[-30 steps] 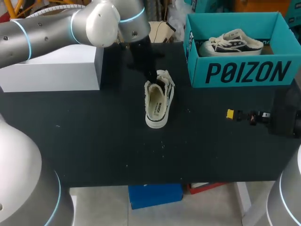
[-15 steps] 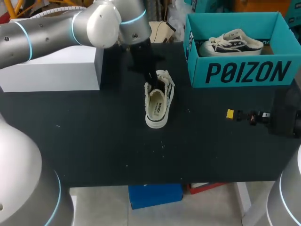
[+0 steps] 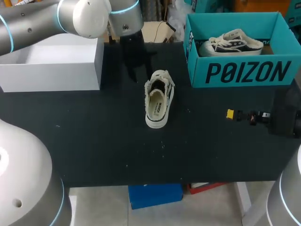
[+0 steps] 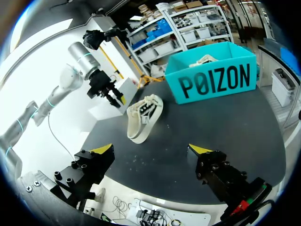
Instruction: Take the shoe out of the shoebox, open the shoe tongue, remove and reinsert the insole, then place the shoe into the shoebox
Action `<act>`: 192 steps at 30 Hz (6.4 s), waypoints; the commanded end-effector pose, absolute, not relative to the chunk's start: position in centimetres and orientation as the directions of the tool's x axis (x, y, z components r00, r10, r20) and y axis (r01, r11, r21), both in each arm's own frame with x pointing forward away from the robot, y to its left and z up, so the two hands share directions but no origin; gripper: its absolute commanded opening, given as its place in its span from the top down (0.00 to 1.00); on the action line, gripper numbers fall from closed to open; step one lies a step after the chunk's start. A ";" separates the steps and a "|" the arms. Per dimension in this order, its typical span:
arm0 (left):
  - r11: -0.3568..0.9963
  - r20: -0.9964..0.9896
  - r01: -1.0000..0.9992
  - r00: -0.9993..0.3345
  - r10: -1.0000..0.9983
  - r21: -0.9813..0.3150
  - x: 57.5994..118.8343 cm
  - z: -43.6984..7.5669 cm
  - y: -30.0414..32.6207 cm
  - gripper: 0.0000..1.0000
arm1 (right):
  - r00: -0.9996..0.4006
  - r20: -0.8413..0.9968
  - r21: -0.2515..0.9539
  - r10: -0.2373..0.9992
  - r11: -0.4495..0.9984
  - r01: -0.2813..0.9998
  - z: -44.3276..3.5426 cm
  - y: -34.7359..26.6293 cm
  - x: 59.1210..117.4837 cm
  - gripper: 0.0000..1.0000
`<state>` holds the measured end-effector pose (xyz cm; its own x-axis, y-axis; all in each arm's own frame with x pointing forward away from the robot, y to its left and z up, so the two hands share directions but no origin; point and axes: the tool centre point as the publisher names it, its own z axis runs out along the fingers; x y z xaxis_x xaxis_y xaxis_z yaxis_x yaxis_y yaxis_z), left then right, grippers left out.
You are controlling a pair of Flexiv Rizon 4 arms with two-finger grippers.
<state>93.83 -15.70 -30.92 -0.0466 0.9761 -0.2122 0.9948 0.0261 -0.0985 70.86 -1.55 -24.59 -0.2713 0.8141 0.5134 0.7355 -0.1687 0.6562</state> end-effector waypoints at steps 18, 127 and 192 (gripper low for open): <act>-0.050 -0.214 0.998 0.042 0.976 -0.031 94.7 -35.2 -16.4 0.46 | -0.272 0.515 0.656 0.813 -0.170 0.735 -24.6 -1.6 70.8 0.00; 0.771 -0.151 0.609 -0.758 0.635 0.186 100.5 -22.5 -5.1 1.00 | -0.272 0.515 0.656 0.813 -0.170 0.735 -24.6 -1.6 70.8 0.00; 0.994 -0.166 0.090 -0.981 0.100 0.070 108.7 -34.4 20.5 1.00 | -0.272 0.515 0.656 0.813 -0.170 0.735 -24.6 -1.6 70.8 0.00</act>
